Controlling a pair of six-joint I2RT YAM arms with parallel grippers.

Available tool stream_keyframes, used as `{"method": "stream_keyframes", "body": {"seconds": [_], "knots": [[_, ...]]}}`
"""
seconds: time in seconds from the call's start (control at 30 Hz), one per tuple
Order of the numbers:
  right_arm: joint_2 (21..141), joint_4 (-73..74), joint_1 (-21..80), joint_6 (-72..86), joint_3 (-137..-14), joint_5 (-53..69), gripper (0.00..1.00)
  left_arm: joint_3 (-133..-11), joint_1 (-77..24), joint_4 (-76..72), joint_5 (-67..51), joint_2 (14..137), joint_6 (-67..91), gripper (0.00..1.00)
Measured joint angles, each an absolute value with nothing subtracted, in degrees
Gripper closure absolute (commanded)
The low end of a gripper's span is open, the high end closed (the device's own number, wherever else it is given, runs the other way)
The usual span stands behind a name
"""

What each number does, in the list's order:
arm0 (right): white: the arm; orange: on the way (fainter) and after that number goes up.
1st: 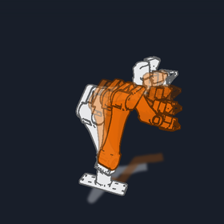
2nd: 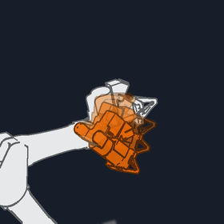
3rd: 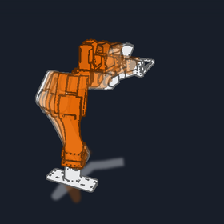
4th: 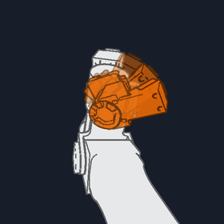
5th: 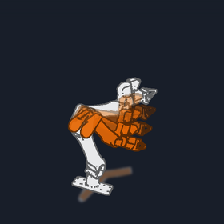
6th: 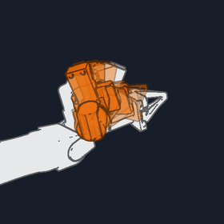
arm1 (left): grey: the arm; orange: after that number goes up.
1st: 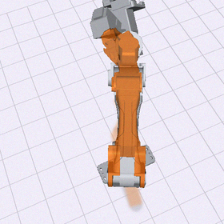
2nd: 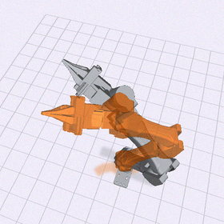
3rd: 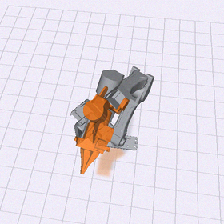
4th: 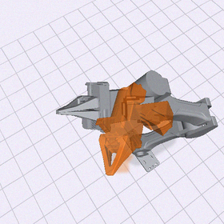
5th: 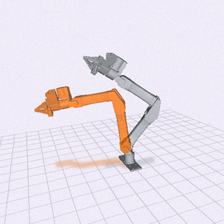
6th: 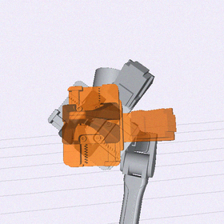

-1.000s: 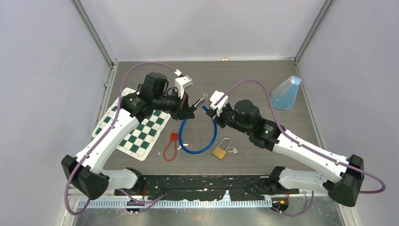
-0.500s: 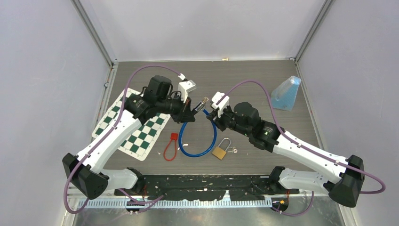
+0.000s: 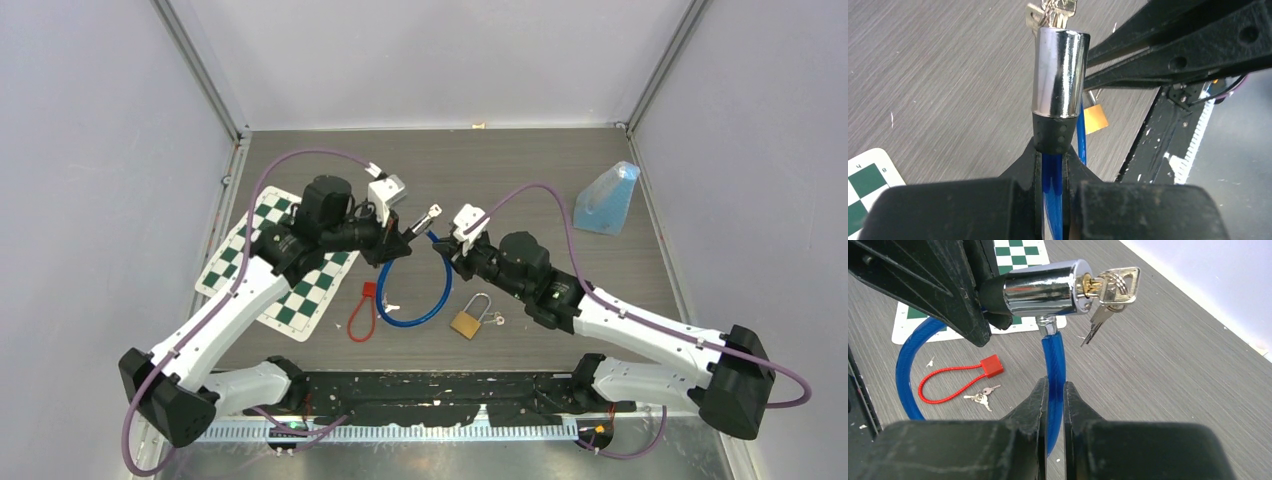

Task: Lock with the key
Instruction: Lock the lock.

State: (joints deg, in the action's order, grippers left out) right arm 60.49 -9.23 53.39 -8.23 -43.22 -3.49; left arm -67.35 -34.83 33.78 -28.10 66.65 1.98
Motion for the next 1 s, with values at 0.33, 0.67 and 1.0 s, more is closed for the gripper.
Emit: {"method": "stream_keyframes", "body": {"seconds": [0.33,0.67,1.0], "knots": [[67.7,-29.4,54.2,-9.3,-32.5,-4.0,0.87,-53.6,-37.3,23.6,-20.8,61.2,-2.9,1.0],[72.1,-42.2,54.3,-9.6,-28.3,-6.8,0.81,-45.7,-41.9,13.5,-11.7,57.8,-5.1,1.0],[73.8,-51.9,54.4,-5.8,-25.2,-9.3,0.42,-46.1,-44.9,14.3,-7.0,62.3,-5.2,1.0]]}}
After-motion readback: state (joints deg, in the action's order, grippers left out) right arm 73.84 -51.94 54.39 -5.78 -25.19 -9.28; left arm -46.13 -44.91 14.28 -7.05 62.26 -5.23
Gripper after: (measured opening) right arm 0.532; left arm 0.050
